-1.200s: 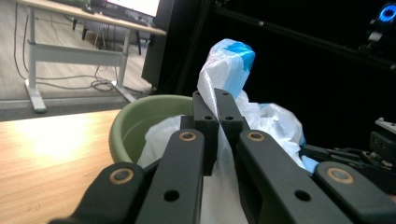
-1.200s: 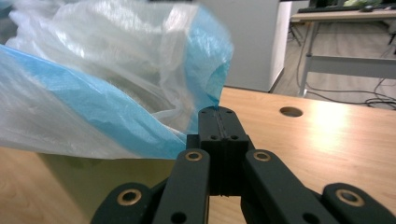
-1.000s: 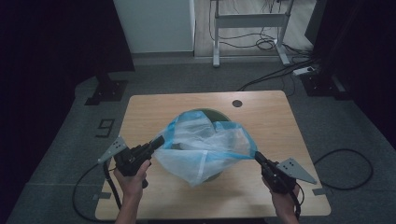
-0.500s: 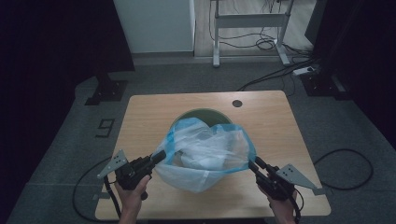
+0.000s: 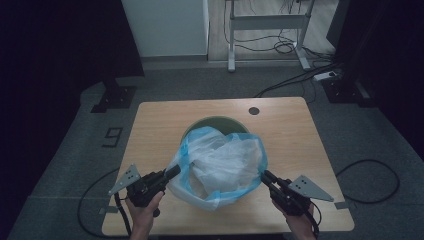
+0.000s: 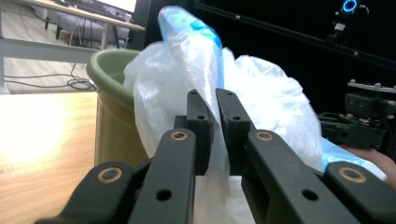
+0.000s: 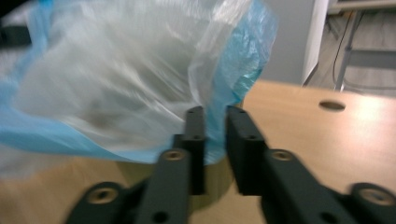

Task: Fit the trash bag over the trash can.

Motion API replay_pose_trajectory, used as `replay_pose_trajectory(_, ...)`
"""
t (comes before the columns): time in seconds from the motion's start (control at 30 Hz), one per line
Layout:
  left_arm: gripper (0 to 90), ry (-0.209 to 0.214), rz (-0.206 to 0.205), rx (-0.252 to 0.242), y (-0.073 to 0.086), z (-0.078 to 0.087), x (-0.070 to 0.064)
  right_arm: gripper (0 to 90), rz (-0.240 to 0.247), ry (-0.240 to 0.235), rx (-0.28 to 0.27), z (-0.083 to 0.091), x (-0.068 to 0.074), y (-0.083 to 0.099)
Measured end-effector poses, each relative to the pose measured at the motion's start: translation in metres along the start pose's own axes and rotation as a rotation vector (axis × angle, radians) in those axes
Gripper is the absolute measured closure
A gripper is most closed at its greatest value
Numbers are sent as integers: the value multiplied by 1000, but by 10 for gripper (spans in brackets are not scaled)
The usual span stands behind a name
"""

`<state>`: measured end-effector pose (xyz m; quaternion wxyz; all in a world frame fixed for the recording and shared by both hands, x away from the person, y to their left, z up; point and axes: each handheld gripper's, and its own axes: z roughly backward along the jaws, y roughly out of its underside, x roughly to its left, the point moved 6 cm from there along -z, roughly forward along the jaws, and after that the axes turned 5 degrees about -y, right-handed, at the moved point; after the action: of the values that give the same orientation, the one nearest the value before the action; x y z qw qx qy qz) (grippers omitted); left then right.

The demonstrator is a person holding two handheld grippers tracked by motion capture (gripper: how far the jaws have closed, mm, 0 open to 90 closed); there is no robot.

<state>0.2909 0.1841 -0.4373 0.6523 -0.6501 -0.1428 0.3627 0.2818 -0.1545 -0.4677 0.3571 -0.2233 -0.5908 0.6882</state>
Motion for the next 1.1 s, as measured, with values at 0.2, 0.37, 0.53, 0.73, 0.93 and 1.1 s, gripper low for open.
replay_pose_trajectory(0.2,852,-45,18,45,12,-9,12,893,-29,70,90,-16,-26,17)
replay_pose_trajectory(0.37,849,-64,19,59,13,-18,16,892,-37,65,60,-19,-32,10)
replay_pose_trajectory(0.53,846,-67,22,56,13,-20,15,627,-34,63,-54,-8,-29,-8)
replay_pose_trajectory(0.73,844,-70,24,50,12,-19,14,568,-61,58,-114,9,-34,-18)
replay_pose_trajectory(0.93,843,-65,18,47,10,-19,12,553,-87,41,-111,19,-37,-13)
replay_pose_trajectory(1.1,843,-67,17,51,10,-19,12,532,-113,23,-122,19,-36,-9)
